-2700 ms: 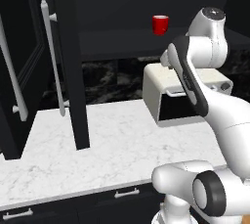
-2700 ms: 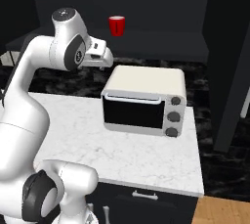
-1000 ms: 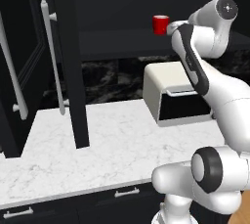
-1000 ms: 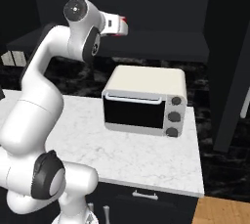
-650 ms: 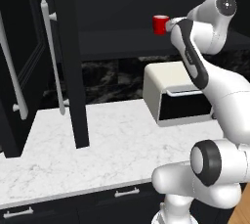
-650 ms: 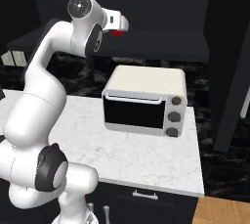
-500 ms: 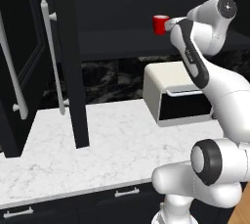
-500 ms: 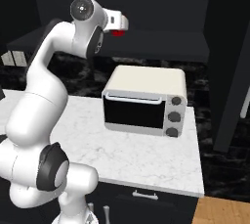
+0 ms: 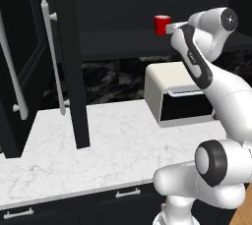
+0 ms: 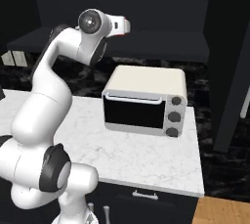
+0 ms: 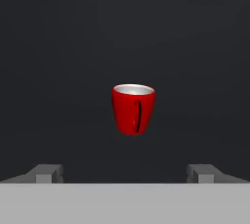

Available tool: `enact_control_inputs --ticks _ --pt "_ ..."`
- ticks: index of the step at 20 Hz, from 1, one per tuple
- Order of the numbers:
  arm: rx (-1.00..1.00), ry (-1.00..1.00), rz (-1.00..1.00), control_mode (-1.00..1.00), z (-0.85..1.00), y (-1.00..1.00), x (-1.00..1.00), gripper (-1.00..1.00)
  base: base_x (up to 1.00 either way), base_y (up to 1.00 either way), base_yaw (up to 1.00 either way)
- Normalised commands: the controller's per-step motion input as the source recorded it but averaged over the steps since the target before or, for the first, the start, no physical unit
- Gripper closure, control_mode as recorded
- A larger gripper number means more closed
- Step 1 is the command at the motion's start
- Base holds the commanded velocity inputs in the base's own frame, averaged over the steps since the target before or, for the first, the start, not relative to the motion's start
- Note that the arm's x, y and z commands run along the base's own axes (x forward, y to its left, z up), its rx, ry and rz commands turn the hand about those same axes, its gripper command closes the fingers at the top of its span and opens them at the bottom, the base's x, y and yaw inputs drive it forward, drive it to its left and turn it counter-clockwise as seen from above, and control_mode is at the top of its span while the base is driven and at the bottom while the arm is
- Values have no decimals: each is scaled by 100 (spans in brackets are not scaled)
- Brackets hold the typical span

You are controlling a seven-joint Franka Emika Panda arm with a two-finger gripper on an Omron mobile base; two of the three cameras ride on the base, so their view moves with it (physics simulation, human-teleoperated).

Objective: Gather all objects into one cabinet and sort the glasses and bowls to opposite sides.

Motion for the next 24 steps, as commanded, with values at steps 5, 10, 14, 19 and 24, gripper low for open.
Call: enact_control_inputs --ticks 5,10,14,19,24 --pt "-3 0 0 -100 0 0 18 -100 0 0 0" --pt "-1 0 0 -100 0 0 27 -100 0 0 0" --pt "-2 0 0 -100 0 0 29 -100 0 0 0" --pt "-4 1 0 -100 0 -1 33 -100 0 0 0" --pt "-3 1 0 -100 0 -5 27 -100 0 0 0"
